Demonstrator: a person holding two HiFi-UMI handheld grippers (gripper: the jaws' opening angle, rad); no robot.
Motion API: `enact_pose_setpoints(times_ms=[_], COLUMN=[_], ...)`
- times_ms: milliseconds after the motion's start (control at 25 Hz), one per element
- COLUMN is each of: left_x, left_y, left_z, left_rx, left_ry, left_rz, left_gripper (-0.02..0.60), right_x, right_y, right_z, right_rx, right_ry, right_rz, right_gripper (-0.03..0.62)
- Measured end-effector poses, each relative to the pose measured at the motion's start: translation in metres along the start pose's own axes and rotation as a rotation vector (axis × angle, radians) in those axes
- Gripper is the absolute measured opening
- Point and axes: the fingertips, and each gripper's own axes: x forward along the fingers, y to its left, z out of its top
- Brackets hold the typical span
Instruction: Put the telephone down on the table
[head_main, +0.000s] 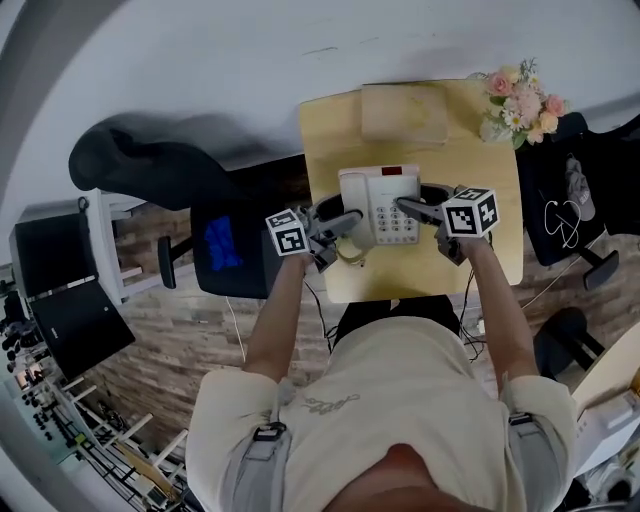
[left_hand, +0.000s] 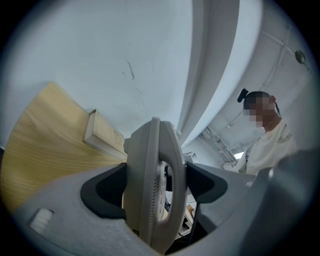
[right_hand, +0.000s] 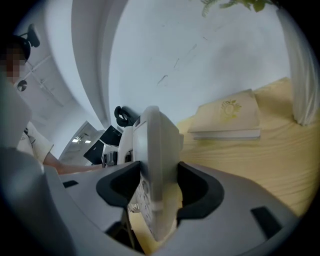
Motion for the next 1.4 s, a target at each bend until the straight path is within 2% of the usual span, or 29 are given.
enact_pose_setpoints(times_ms=[200, 520, 640, 760, 960, 1280, 1400], left_x=[0.02, 0.036, 0.041, 0.044, 0.051, 0.051, 0.046], left_y=[0.024, 0.059, 0.067, 0.077, 0.081, 0.094, 0.108], left_z=[-0.017, -0.04, -0.043, -0.045, -0.047, -0.053, -0.055], left_rx=[-0.051, -0.141, -0.172, -0.176, -0.191, -0.214, -0.232], left_ry=[0.042, 0.13, 0.129, 0.139, 0.168, 0.2, 0.202], left_rz=[0.011, 0.087, 0.106, 0.14, 0.154, 0.172, 0.205], left_gripper=[0.383, 0.385, 0.385, 0.386, 0.388, 0.393, 0.393], right_x=[-0.004, 0.01, 0.012, 0.015, 0.018, 0.024, 0.026], right_y=[-0.03, -0.073, -0.083, -0.091, -0.1, -0.108, -0.112], right_z=[-0.012, -0.031, -0.029, -0.027, -0.029, -0.038, -0.038], right_rx=[0.054, 0.12, 0.125, 0.124, 0.138, 0.193, 0.216], right_ry=[0.019, 0.093, 0.108, 0.126, 0.152, 0.155, 0.147], right_rz=[-0.015, 0.005, 0.001, -0.004, -0.014, -0.024, -0.022], right_gripper=[0.221, 0.222, 0.222, 0.222, 0.222, 0.222, 0.222])
